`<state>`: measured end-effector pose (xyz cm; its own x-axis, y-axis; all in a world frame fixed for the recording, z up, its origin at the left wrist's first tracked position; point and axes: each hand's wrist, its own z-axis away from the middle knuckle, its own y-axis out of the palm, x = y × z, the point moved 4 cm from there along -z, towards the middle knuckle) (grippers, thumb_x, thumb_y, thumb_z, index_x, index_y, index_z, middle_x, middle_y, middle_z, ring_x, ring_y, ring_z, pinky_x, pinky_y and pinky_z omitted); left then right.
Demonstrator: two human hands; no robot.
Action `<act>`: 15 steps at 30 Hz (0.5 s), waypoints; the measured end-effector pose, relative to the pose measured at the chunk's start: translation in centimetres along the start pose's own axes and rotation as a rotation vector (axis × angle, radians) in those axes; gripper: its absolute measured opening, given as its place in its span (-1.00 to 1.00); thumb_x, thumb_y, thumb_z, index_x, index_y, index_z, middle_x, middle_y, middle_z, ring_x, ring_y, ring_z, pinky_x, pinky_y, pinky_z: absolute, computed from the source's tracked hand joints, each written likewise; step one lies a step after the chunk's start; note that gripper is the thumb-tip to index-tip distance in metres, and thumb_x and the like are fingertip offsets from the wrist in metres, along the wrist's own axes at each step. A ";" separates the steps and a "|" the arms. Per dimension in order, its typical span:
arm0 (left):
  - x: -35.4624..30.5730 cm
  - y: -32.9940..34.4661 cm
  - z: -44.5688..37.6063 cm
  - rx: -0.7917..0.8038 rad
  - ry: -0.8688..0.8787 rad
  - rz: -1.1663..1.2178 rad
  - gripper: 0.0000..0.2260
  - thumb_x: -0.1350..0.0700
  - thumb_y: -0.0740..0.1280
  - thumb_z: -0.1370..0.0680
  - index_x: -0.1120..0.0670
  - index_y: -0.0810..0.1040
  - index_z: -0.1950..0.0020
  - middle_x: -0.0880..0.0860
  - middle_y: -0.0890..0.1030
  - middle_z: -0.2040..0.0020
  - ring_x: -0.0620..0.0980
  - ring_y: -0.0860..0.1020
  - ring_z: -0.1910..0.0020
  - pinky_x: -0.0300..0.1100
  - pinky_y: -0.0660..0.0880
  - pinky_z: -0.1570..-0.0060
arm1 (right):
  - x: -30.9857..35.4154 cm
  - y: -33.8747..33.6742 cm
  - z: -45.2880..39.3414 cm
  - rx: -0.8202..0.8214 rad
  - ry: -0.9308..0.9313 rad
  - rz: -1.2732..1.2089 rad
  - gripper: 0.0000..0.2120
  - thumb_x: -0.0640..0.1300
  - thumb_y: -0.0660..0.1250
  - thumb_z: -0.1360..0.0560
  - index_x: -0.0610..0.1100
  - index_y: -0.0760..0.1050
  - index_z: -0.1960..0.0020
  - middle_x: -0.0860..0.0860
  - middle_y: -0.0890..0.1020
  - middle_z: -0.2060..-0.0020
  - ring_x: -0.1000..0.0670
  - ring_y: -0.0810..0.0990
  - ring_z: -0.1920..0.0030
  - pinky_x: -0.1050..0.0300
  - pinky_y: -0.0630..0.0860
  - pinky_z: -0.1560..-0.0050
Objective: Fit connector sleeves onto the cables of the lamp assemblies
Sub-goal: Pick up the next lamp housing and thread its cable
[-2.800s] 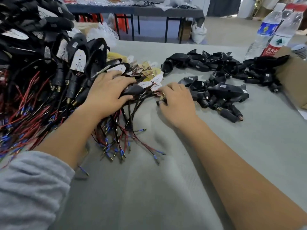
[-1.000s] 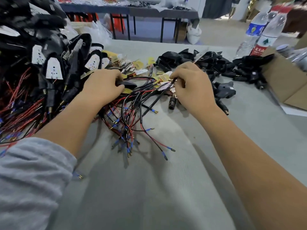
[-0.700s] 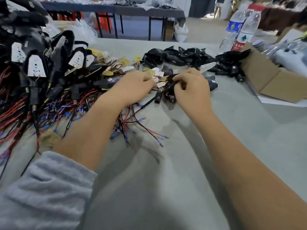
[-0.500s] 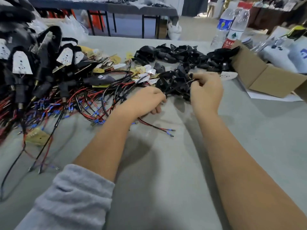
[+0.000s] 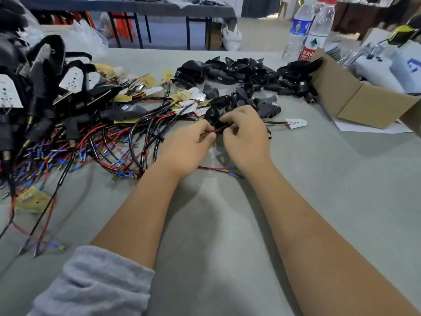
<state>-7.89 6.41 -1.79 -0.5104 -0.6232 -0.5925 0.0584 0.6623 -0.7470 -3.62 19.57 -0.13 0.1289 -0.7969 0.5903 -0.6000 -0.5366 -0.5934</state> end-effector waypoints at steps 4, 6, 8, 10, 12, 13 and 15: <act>0.0 -1.0 0.1 -0.068 0.064 0.164 -0.89 0.05 0.21 -0.63 -0.06 0.50 0.04 -0.02 0.53 0.27 -0.06 0.45 0.28 0.01 0.42 0.21 | 0.5 0.6 -0.2 0.069 -0.140 0.109 -0.80 -0.32 0.30 -0.51 -0.26 0.62 -0.09 -0.15 0.57 -0.02 -0.15 0.50 -0.09 0.03 0.40 -0.10; 0.0 -1.0 0.1 -0.064 0.055 0.169 -0.88 0.04 0.21 -0.64 -0.08 0.48 0.08 0.02 0.51 0.29 -0.06 0.40 0.33 0.01 0.40 0.26 | -0.1 0.8 -0.4 0.101 -0.131 0.176 -0.81 -0.26 0.28 -0.56 -0.25 0.62 -0.11 -0.14 0.58 -0.02 -0.17 0.48 -0.12 0.00 0.39 -0.09; 0.2 -0.7 0.1 -0.019 0.030 0.146 -0.88 0.01 0.21 -0.63 -0.10 0.48 0.09 0.05 0.52 0.29 -0.03 0.40 0.34 0.03 0.42 0.25 | -0.5 0.8 -0.6 0.114 -0.118 0.206 -0.80 -0.25 0.26 -0.57 -0.23 0.61 -0.12 -0.13 0.58 -0.03 -0.15 0.47 -0.14 -0.05 0.41 -0.07; 0.2 -0.6 0.1 0.019 0.014 0.136 -0.88 0.00 0.21 -0.63 -0.11 0.49 0.09 0.04 0.54 0.27 0.01 0.45 0.31 0.04 0.45 0.20 | -0.7 0.5 -0.6 0.101 -0.122 0.250 -0.80 -0.25 0.26 -0.57 -0.20 0.61 -0.12 -0.10 0.57 -0.03 -0.13 0.46 -0.13 -0.08 0.46 -0.01; 0.2 -0.7 0.0 0.039 0.012 0.139 -0.88 0.01 0.21 -0.62 -0.11 0.50 0.08 0.05 0.58 0.21 0.06 0.52 0.19 0.08 0.47 0.09 | -0.9 0.3 -0.6 0.088 -0.132 0.317 -0.81 -0.28 0.28 -0.55 -0.16 0.60 -0.10 -0.05 0.56 -0.02 -0.10 0.45 -0.11 -0.06 0.49 0.07; 0.1 -0.7 0.0 0.052 0.018 0.142 -0.88 0.02 0.22 -0.62 -0.10 0.52 0.06 0.06 0.59 0.18 0.08 0.53 0.14 0.11 0.48 0.04 | -1.0 0.1 -0.7 0.088 -0.140 0.351 -0.83 -0.29 0.29 -0.54 -0.15 0.60 -0.08 -0.04 0.56 -0.01 -0.10 0.45 -0.10 -0.06 0.50 0.09; 0.1 -0.6 -0.1 0.070 0.028 0.132 -0.89 0.03 0.23 -0.63 -0.08 0.54 0.04 0.07 0.61 0.15 0.09 0.55 0.08 0.13 0.47 -0.03 | -1.2 -0.2 -0.8 0.090 -0.136 0.378 -0.86 -0.25 0.27 -0.56 -0.16 0.60 -0.04 -0.03 0.57 0.00 -0.10 0.45 -0.08 -0.08 0.51 0.09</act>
<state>-8.05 5.97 -1.36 -0.5177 -0.5200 -0.6794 0.1858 0.7069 -0.6825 -4.27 20.90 -0.31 0.0195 -0.9688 0.2469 -0.5544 -0.2160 -0.8038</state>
